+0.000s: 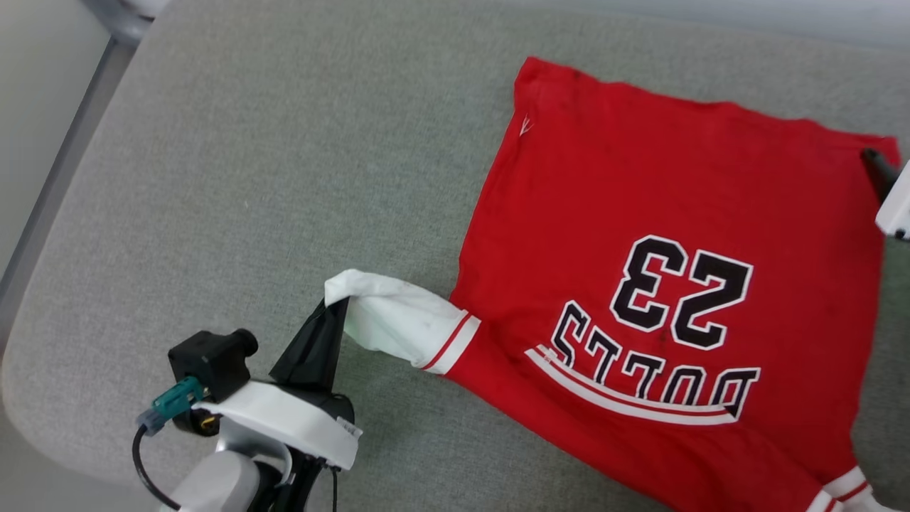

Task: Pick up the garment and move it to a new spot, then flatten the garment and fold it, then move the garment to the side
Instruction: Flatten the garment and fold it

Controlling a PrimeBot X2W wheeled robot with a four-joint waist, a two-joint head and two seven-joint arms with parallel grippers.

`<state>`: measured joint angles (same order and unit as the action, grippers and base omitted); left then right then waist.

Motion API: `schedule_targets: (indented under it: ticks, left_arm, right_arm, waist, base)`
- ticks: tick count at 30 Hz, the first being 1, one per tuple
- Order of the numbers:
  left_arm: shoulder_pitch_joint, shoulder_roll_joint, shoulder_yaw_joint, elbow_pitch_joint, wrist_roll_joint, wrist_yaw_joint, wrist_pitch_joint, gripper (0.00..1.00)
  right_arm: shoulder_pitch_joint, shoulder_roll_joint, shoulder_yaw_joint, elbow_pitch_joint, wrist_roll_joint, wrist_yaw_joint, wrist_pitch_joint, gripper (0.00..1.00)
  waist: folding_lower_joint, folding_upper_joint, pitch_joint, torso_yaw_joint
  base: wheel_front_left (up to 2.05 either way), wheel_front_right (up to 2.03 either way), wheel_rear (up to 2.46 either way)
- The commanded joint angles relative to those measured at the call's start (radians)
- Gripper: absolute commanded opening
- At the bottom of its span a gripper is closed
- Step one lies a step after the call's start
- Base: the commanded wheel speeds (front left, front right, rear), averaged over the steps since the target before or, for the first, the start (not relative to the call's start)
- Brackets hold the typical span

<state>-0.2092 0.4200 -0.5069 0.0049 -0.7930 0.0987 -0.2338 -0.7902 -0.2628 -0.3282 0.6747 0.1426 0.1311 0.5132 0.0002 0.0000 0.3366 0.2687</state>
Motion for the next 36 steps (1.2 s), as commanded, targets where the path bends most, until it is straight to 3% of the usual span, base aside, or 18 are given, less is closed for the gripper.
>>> schedule_targets:
  ticks: [1,8,12,13,14,15,19,27,36]
  left_arm:
    - [-0.023,-0.01,0.002,0.003,0.006,-0.006,-0.008,0.0]
    - [-0.07,-0.04,0.004,0.031,0.016,-0.046,-0.02,0.0]
    - [-0.076,-0.05,0.005,0.051,0.023,-0.061,-0.025,0.0]
    - [-0.076,-0.052,0.006,0.057,0.024,-0.063,-0.025,0.0]
    - [-0.075,-0.054,0.006,0.062,0.026,-0.062,-0.025,0.0]
    - [-0.074,-0.055,0.006,0.066,0.026,-0.064,-0.026,0.0]
    - [-0.06,-0.053,0.007,0.078,0.03,-0.066,-0.027,0.0]
    - [0.003,-0.021,0.014,0.089,0.025,-0.029,-0.011,0.0]
    - [0.113,0.018,0.033,0.088,0.005,0.03,0.007,0.0]
  right_arm:
    - [-0.023,-0.006,-0.005,0.009,-0.009,-0.001,0.009,1.0]
    - [-0.125,-0.011,-0.026,0.081,-0.096,-0.001,0.082,1.0]
    - [-0.09,0.017,-0.025,0.176,-0.102,0.0,0.202,1.0]
    - [-0.077,0.023,-0.027,0.197,-0.1,0.0,0.236,0.67]
    - [-0.072,0.028,-0.033,0.21,-0.093,-0.001,0.261,0.12]
    - [-0.067,0.028,-0.033,0.218,-0.096,-0.001,0.279,0.0]
    - [-0.06,0.015,-0.025,0.204,-0.101,-0.001,0.271,0.0]
    - [-0.022,-0.081,0.054,0.091,-0.131,-0.001,0.182,0.0]
    - [0.259,-0.107,0.083,-0.11,-0.02,-0.001,0.228,0.0]
  waist:
    - [-0.0002,0.0,0.05,0.031]
    - [-0.0002,0.0,0.127,0.052]
    - [-0.0002,0.0,0.132,0.053]
    - [-0.0002,0.0,0.13,0.053]
    - [-0.0002,0.0,0.126,0.052]
    - [-0.0002,0.0,0.121,0.051]
    - [-0.0002,0.0,0.081,0.042]
    - [-0.0002,0.0,-0.066,-0.01]
    - [-0.0002,0.0,-0.24,-0.112]
  base:
    - [0.0,0.0,0.0]
    - [0.0,0.0,0.0]
    - [0.0,0.0,0.0]
    - [0.0,0.0,0.0]
    - [0.0,0.0,0.0]
    - [0.0,0.0,0.0]
    - [0.0,0.0,0.0]
    - [0.0,0.0,0.0]
    - [0.0,0.0,0.0]
